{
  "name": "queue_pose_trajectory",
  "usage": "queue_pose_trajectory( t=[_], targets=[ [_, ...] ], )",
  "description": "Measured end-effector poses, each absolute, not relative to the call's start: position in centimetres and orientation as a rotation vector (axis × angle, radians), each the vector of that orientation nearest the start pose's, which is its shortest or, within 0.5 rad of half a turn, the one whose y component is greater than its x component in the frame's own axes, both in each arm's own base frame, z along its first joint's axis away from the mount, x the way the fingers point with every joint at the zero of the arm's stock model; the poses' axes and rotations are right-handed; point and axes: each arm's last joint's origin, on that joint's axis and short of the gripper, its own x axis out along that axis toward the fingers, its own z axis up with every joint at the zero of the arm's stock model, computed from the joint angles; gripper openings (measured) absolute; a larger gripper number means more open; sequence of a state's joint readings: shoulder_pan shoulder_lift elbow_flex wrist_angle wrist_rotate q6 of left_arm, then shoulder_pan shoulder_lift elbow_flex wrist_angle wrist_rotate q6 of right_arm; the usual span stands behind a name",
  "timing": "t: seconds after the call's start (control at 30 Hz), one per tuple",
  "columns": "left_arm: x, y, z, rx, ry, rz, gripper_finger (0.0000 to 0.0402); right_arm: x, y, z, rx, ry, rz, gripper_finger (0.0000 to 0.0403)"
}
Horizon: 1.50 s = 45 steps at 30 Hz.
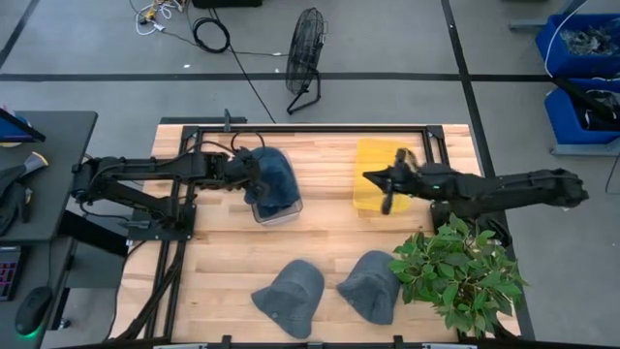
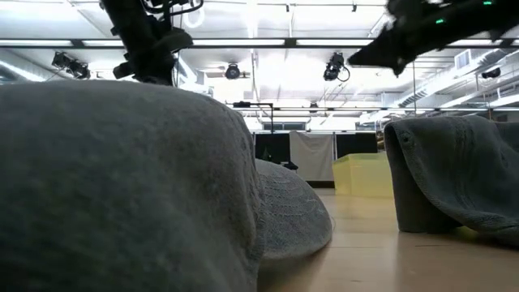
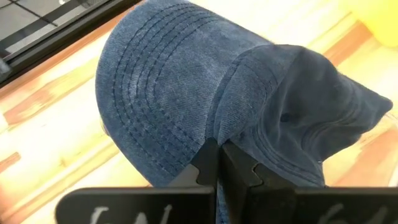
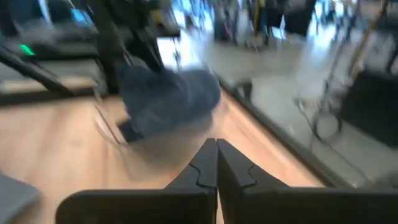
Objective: Pick & Place hat
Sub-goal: Put the blue cap into the transparent bin
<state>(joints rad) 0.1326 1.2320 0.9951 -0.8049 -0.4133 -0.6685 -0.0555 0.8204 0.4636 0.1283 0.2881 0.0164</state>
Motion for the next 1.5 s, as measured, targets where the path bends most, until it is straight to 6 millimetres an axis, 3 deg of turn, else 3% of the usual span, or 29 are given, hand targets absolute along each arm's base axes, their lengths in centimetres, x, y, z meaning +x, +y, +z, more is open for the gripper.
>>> queue_pose_trajectory(
  t=[0.4,0.7,0.9,1.17,1.33,1.5],
  targets=[
    [23.0,4.2,27.3,-0.461,0.815,0.796,0.0009,29.5,-4.5,19.3,0.052,0.531,-0.414,0.0000],
    [24.0,4.0,26.5,-0.588,0.842,0.733,0.0009,37.0,-5.4,18.1,0.023,0.555,-0.401,0.0000],
    [25.3,4.8,24.9,-0.589,0.857,0.789,0.0009,38.5,-5.7,18.1,-0.013,0.640,-0.407,0.0000],
    [26.2,6.3,23.9,-0.642,0.762,0.952,0.0010,38.6,-5.5,18.1,0.012,0.656,-0.332,0.0000],
    [26.5,6.0,23.5,-0.729,0.767,0.940,0.0010,38.7,-5.2,18.1,0.000,0.654,-0.278,0.0000],
    [26.1,5.0,23.2,-0.723,0.881,0.885,0.0010,38.8,-5.3,18.2,-0.013,0.639,-0.276,0.0000]
  ],
)
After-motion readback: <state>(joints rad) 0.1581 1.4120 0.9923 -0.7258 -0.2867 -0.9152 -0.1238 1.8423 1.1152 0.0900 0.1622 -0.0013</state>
